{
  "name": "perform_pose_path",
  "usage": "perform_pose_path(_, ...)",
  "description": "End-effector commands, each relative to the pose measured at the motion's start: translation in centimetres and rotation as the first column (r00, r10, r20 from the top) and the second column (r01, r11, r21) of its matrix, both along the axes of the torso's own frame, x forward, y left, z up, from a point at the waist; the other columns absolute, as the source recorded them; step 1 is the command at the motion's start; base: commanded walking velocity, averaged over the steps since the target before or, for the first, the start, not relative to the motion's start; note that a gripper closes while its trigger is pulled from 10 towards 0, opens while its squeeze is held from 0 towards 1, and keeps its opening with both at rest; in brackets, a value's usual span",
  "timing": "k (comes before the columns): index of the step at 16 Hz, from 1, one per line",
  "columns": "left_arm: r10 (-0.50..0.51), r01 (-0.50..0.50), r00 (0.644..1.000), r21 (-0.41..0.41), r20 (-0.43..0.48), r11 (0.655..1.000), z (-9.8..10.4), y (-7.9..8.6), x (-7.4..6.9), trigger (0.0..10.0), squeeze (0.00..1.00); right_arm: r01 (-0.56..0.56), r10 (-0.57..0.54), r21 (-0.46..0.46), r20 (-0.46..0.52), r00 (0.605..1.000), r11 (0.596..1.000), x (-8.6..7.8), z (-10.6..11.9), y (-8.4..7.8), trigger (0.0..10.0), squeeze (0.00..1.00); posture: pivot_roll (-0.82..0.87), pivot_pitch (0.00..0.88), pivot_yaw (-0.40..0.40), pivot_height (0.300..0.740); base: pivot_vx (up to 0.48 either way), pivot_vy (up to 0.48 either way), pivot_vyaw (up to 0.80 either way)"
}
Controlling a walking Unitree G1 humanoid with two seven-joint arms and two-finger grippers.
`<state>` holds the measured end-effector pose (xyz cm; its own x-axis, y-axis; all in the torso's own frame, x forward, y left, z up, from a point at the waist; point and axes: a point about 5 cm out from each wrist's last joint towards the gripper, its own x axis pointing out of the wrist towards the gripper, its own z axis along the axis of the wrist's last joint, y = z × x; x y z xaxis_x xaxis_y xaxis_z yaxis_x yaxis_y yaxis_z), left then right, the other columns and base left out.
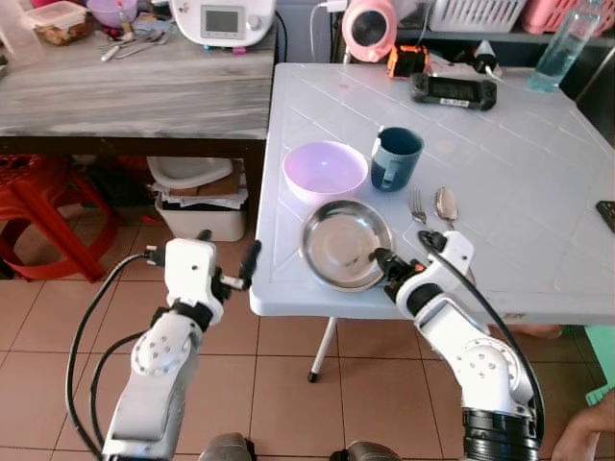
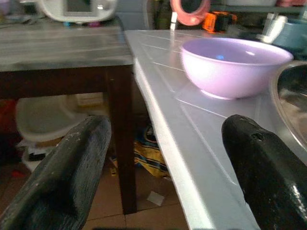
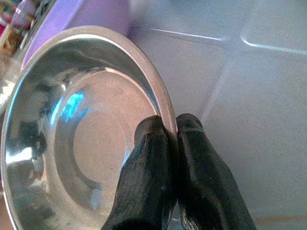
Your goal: Setting the table
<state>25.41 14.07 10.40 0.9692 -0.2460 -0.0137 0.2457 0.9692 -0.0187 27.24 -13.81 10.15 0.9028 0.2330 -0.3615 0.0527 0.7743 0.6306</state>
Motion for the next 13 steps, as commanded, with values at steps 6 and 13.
perform_pose_path(6, 0.127, -0.127, 0.992, 0.010, 0.024, 0.992, -0.4, 1.0, 0.9, 10.0, 0.00, 0.020, -0.018, -0.078, 0.031, 0.999, 0.997, -0.1, -0.3, -0.3, 10.0, 0.00, 0.00, 0.000, -0.016, 0.740, 0.000, 0.480, 0.00)
perform_pose_path(13, 0.130, -0.130, 0.990, 0.001, 0.060, 0.992, 0.1, 0.9, 1.9, 10.0, 0.00, 0.038, -0.026, -0.126, 0.096, 0.995, 0.991, 0.4, 0.2, -0.3, 10.0, 0.00, 0.00, 0.000, -0.014, 0.740, 0.000, 0.480, 0.00)
